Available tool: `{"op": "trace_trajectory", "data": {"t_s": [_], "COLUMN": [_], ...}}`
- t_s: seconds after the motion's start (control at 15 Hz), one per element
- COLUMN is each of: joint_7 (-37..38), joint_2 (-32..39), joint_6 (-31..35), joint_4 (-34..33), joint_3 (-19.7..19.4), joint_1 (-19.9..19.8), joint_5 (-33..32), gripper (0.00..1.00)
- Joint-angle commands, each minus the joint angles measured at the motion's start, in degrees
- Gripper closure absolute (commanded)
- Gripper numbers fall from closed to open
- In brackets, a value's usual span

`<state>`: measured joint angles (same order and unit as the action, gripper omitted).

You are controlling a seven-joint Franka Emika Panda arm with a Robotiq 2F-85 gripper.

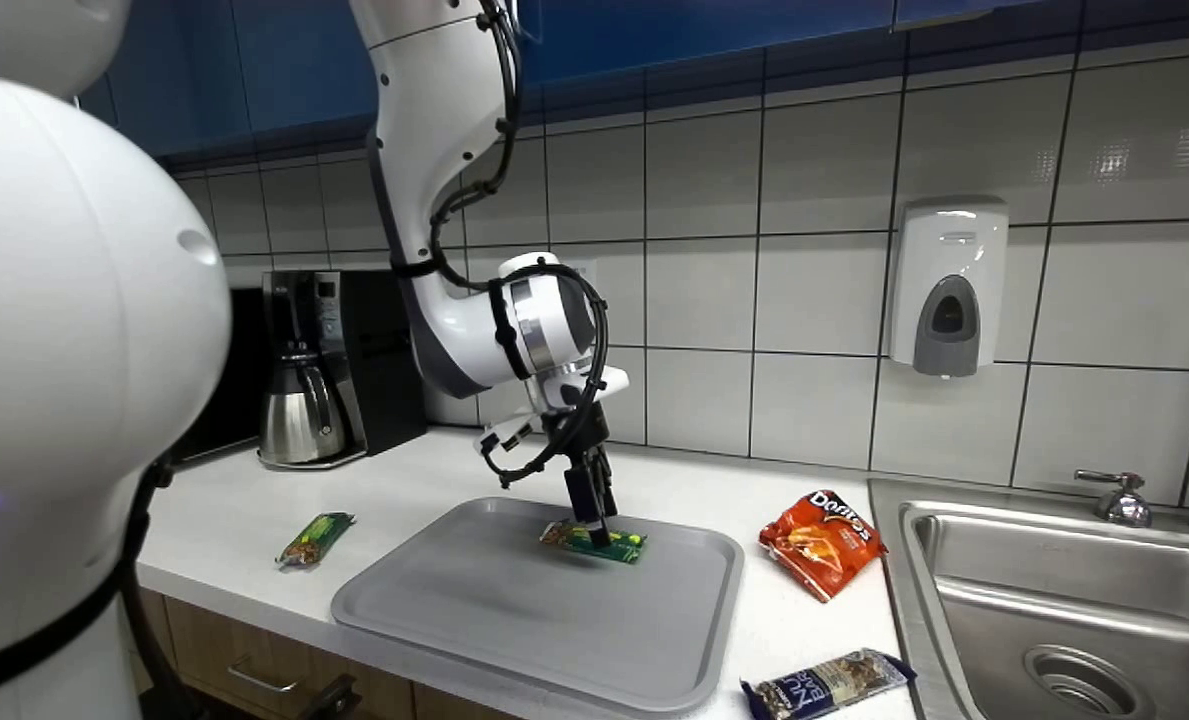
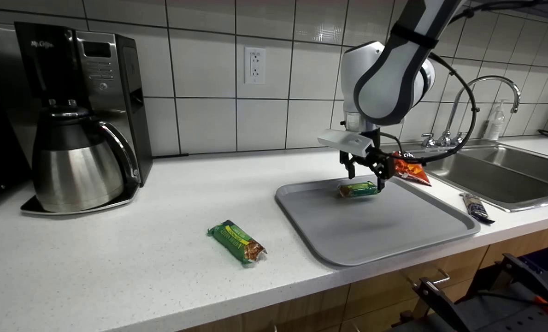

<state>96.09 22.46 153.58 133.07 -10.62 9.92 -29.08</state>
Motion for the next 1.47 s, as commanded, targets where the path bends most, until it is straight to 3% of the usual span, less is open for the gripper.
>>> {"op": "trace_trajectory", "data": {"t_s": [0.0,0.93,1.0,1.07,1.4], "joint_7": [0.88,0.06,0.15,0.06,-0.07], "joint_2": [1.39,2.88,2.91,2.93,2.95], "joint_6": [0.74,1.53,1.62,1.62,1.80], "joint_4": [-1.38,-1.41,-1.37,-1.36,-1.31], "joint_3": [-1.06,-1.52,-1.54,-1.57,-1.68], "joint_1": [1.45,2.42,2.41,2.43,2.49], "joint_5": [1.15,4.24,4.48,4.54,5.02], "gripper": [0.00,0.00,0.23,0.26,0.65]}}
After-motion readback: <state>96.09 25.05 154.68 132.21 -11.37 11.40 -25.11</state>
